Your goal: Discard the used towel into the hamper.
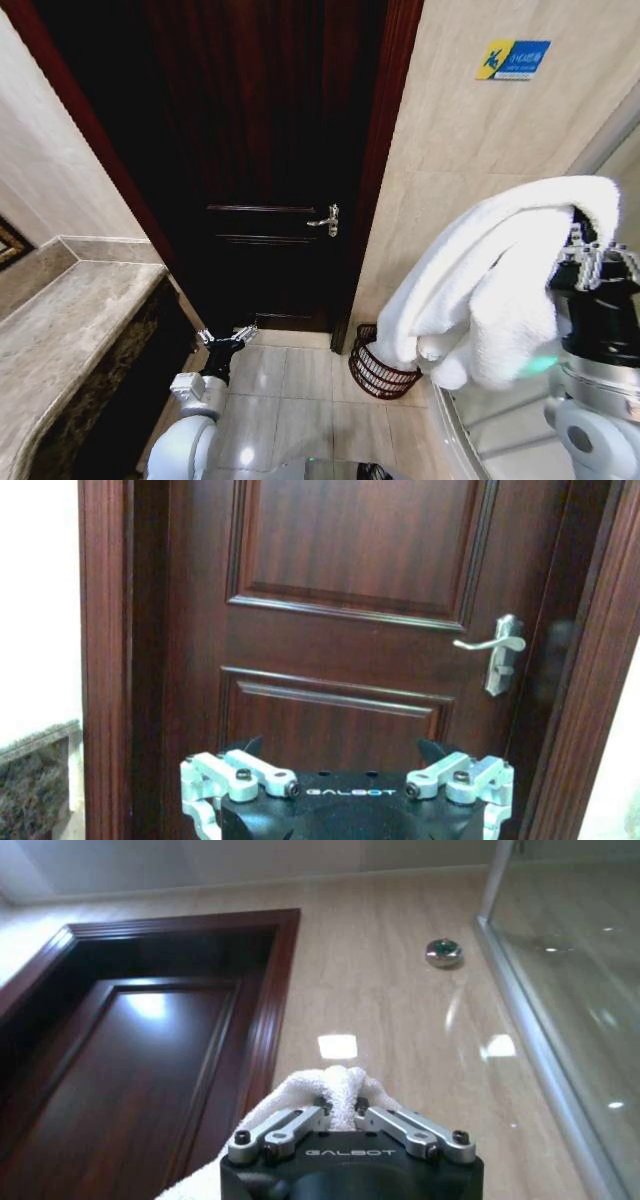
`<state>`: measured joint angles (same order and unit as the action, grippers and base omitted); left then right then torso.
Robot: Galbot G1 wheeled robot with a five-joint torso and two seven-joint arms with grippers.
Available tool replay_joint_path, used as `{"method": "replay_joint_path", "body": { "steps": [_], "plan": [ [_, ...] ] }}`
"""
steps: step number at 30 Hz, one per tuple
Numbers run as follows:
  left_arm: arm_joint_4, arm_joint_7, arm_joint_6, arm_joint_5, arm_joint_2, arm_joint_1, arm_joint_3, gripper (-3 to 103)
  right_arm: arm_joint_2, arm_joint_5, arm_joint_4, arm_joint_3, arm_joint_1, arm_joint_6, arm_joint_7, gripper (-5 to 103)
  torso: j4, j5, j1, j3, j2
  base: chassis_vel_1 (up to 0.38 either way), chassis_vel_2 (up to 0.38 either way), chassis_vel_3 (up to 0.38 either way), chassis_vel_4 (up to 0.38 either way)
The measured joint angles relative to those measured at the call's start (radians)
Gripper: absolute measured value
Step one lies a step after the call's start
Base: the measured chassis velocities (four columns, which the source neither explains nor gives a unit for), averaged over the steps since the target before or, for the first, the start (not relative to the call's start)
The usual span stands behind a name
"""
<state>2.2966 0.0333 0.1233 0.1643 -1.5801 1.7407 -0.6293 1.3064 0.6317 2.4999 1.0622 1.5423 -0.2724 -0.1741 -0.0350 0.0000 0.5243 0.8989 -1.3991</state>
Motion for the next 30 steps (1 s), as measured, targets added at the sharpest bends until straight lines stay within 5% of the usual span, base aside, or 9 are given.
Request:
{"method": "replay_joint_path", "body": {
  "steps": [18,30],
  "plan": [
    [0.0,0.0,0.0,0.0,0.0,0.0,0.0,100,0.007,-0.026,0.0,0.001,0.002,0.043,0.021,4,0.0001,0.0,0.001,0.001,-0.002,-0.004,0.004,0.004,-0.011],
    [0.0,0.0,0.0,0.0,0.0,0.0,0.0,100,0.012,-0.025,0.0,0.003,0.001,0.032,0.022,4,0.0,-0.0005,0.0,0.0,0.0,-0.158,0.156,0.162,-0.152]
  ]
}}
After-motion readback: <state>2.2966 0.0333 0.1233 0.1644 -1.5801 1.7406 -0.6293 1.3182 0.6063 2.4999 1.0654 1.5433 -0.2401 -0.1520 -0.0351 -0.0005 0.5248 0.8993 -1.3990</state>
